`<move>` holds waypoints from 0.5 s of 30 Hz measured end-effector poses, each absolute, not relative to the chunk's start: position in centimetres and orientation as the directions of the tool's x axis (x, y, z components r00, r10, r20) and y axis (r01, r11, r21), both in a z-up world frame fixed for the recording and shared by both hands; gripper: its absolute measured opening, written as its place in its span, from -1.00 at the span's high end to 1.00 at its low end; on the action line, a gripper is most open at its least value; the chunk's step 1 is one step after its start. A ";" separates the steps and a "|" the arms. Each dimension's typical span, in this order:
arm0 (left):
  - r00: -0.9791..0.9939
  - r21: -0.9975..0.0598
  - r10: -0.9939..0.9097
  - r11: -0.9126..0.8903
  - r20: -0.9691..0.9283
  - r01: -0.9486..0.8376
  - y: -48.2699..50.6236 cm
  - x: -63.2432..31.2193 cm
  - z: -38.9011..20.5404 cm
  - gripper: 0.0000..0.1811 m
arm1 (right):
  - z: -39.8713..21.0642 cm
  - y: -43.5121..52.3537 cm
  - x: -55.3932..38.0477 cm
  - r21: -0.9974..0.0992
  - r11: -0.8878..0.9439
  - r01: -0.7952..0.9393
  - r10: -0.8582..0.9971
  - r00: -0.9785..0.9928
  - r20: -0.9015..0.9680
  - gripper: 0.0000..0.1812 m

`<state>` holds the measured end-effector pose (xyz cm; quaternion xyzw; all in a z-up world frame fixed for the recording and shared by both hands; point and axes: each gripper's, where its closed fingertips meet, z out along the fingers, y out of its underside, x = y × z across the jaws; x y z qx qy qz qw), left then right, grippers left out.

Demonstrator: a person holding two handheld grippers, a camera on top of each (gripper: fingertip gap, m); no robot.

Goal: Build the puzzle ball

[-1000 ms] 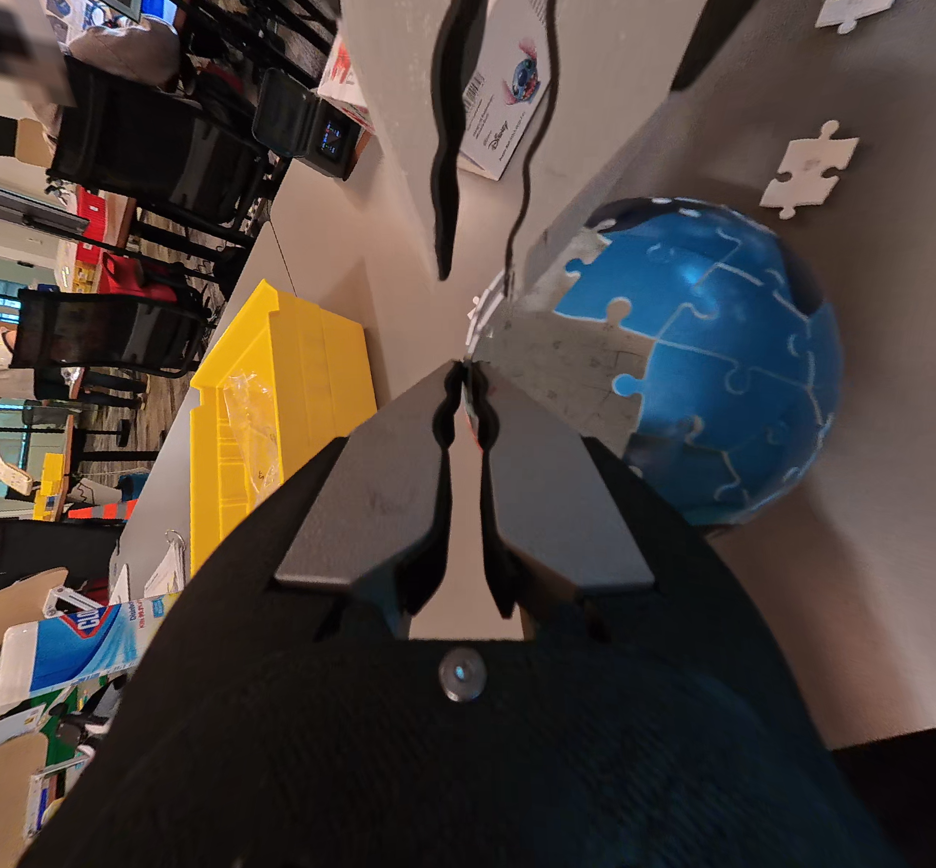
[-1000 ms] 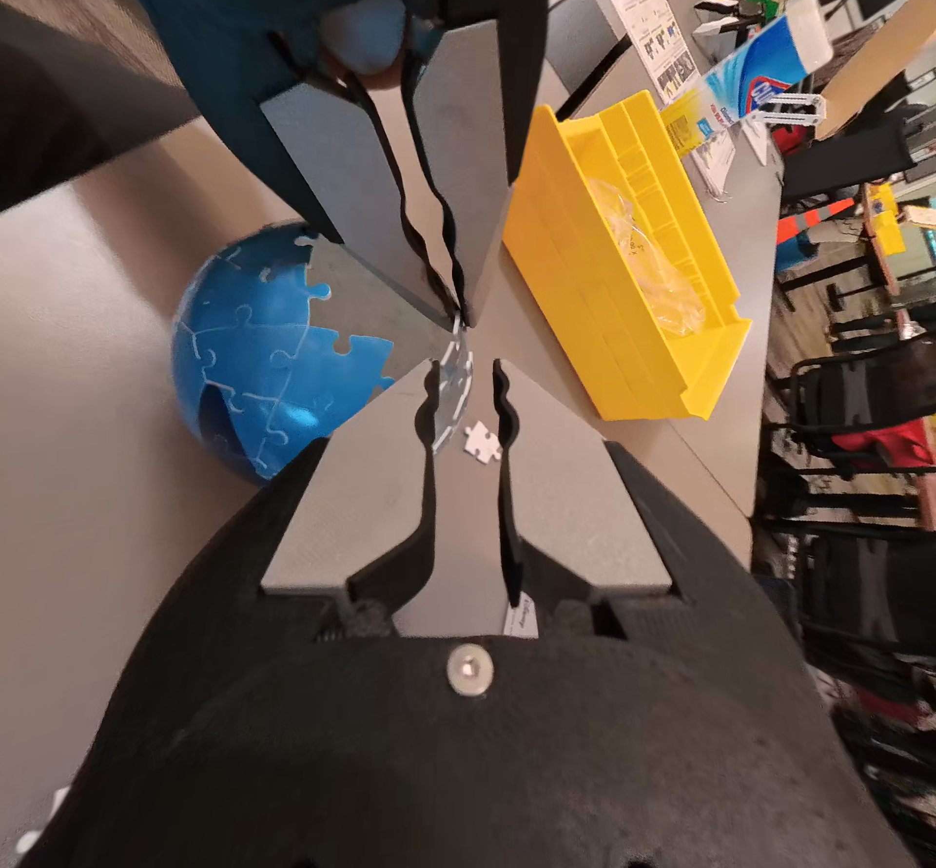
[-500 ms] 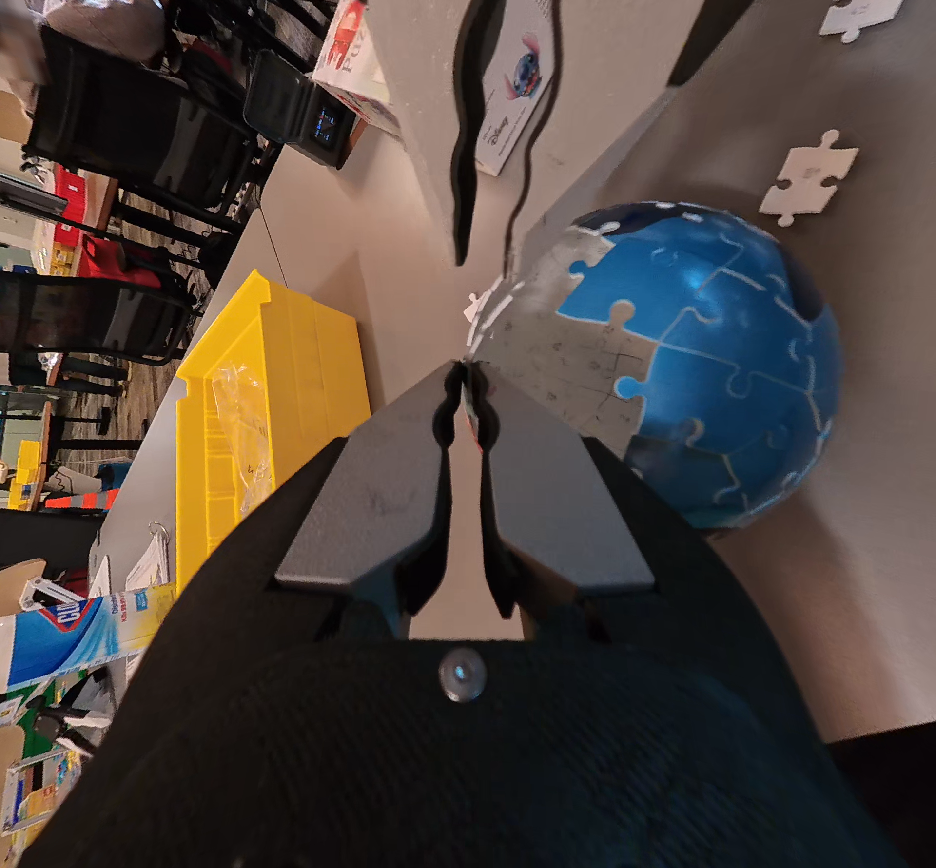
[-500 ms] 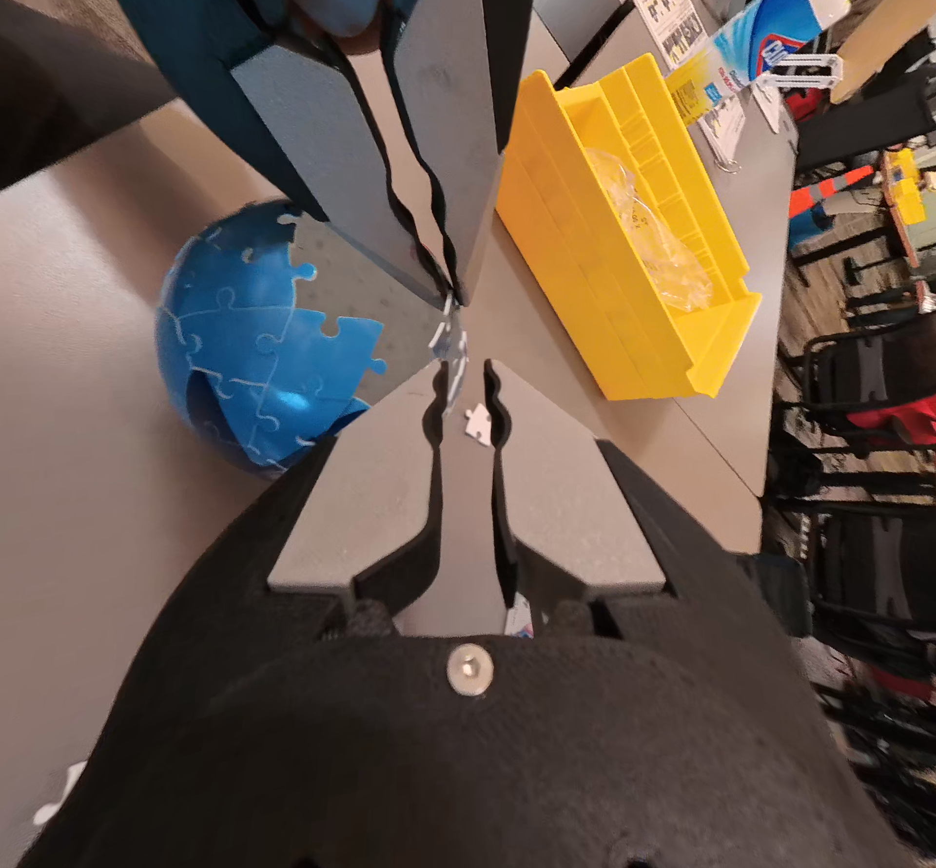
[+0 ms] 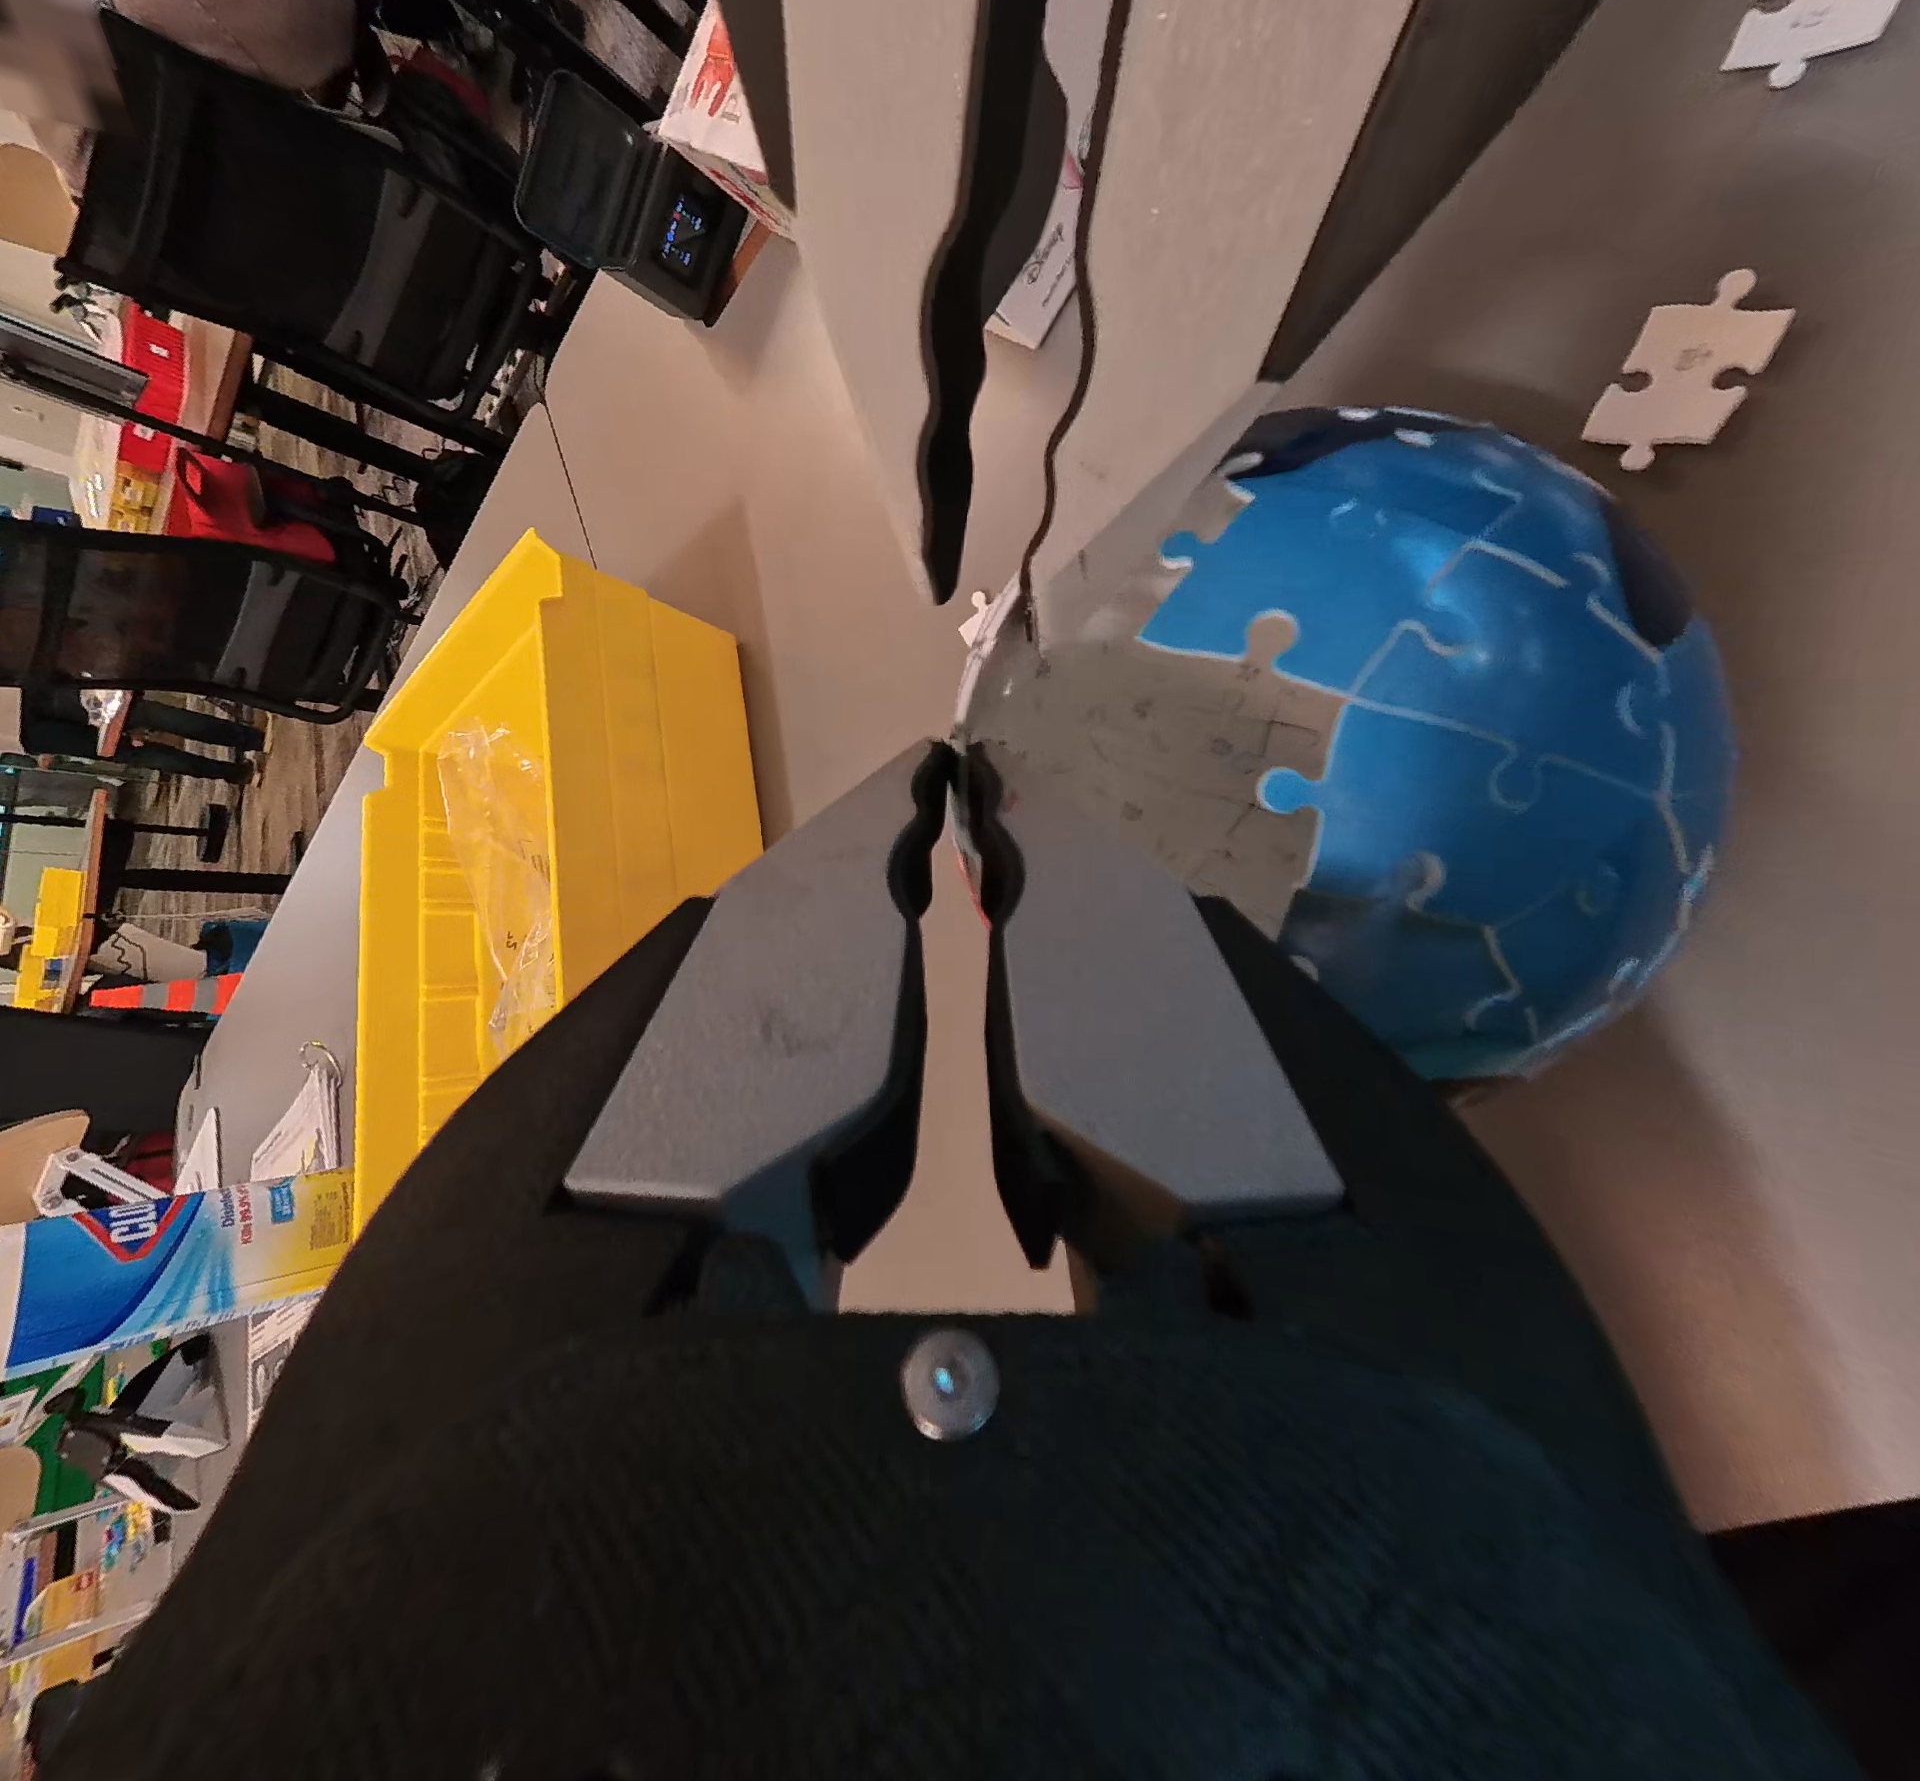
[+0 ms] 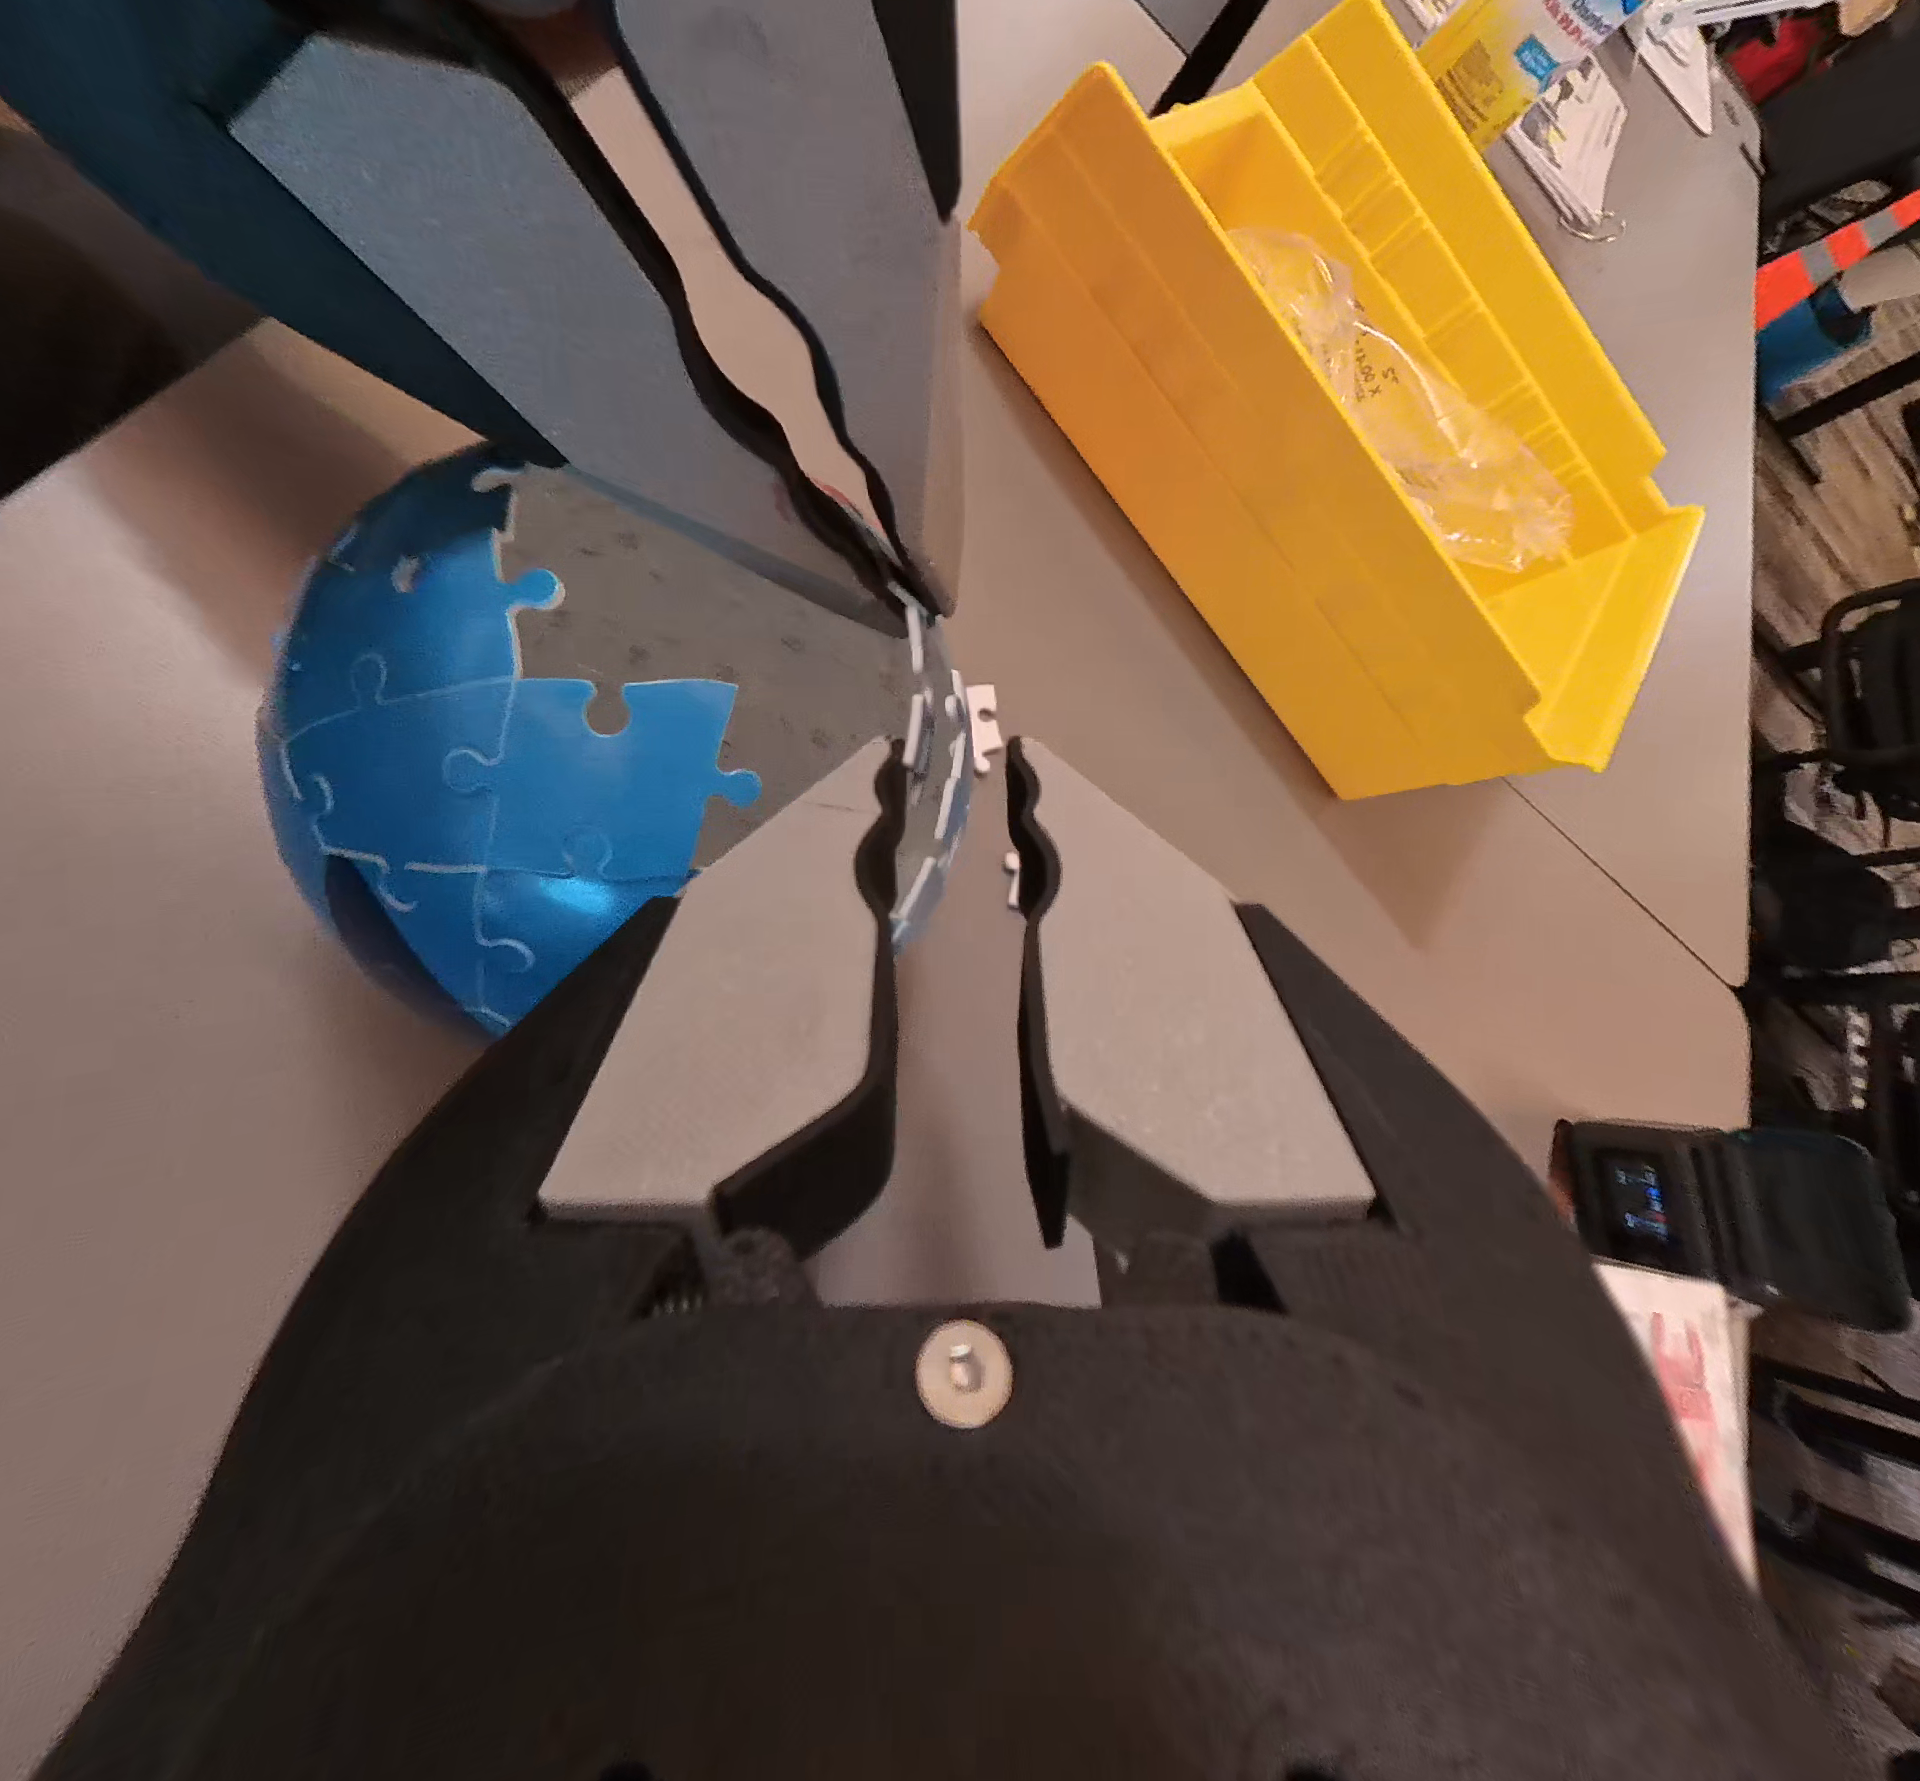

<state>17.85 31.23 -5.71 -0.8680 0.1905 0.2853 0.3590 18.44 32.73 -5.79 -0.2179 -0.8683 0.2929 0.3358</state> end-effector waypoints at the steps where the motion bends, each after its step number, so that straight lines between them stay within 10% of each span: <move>1: 0.765 -0.515 -0.124 -0.670 -0.632 -0.534 31.2 17.8 -5.7 0.99 | -5.8 32.8 18.4 -0.646 0.742 0.178 0.571 -0.673 0.470 0.85; 15: 0.782 -0.549 -0.114 -0.651 -0.613 -0.525 31.2 18.0 -5.6 0.98 | -5.3 32.0 18.4 -0.602 0.794 0.084 0.502 -0.649 0.572 1.00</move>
